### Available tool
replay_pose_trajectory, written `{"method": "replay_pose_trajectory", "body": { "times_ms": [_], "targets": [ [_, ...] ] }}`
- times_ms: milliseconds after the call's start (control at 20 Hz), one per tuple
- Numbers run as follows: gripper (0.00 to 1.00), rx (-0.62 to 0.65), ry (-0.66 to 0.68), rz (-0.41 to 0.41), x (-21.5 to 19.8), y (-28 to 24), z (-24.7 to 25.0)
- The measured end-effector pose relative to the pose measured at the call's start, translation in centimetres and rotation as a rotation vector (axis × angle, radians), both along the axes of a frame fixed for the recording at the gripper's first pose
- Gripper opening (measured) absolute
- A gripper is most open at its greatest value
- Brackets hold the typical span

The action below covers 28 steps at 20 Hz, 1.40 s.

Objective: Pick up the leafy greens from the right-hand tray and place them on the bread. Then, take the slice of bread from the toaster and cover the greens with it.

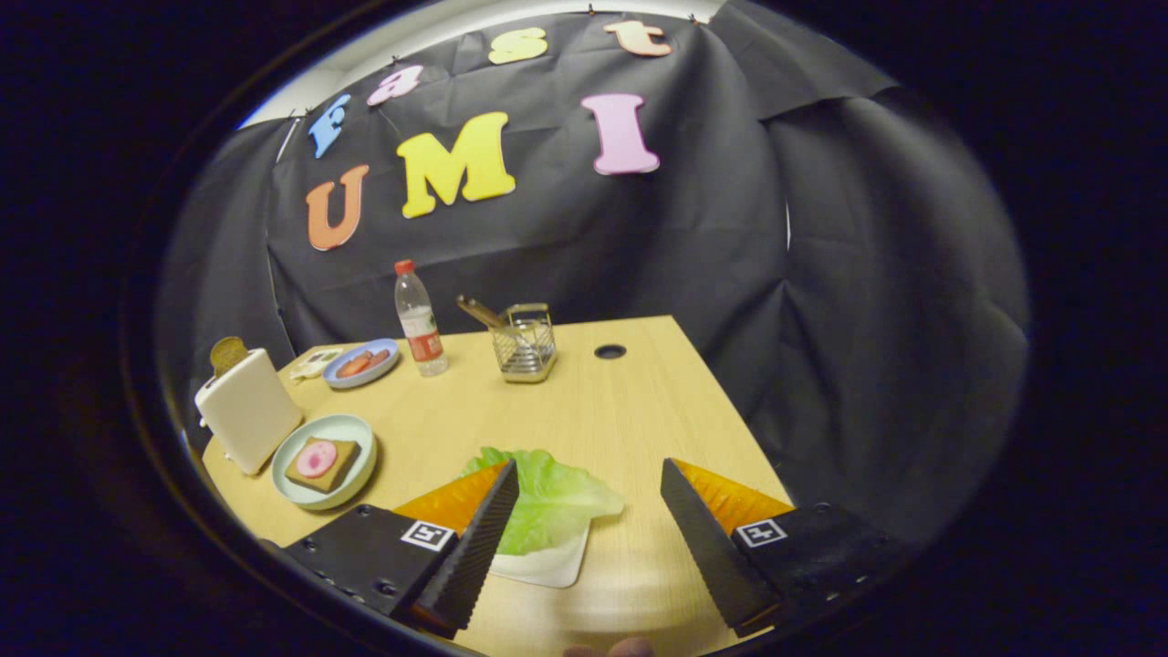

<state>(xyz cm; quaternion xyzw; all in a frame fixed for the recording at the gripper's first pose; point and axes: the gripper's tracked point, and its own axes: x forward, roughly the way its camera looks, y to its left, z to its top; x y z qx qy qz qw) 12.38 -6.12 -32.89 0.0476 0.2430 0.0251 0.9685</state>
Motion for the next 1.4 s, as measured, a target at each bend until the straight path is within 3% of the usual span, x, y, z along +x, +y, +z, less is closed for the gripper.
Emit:
{"method": "replay_pose_trajectory", "body": {
  "times_ms": [400, 550, 900, 1050, 1150, 1400],
  "targets": [
    [0.94, 0.028, 0.130, -0.021, 2.2, 0.2, -5.2],
    [0.80, 0.034, 0.165, -0.022, 2.1, 0.7, -6.3],
    [0.21, -0.022, 0.167, -0.033, 2.4, 1.0, -5.5],
    [0.21, -0.034, 0.167, -0.054, 2.1, 0.4, -5.2],
    [0.00, -0.020, 0.177, -0.049, 2.1, 0.7, -5.2],
    [0.00, -0.007, 0.122, -0.032, 1.7, 1.7, -1.5]
  ]
}}
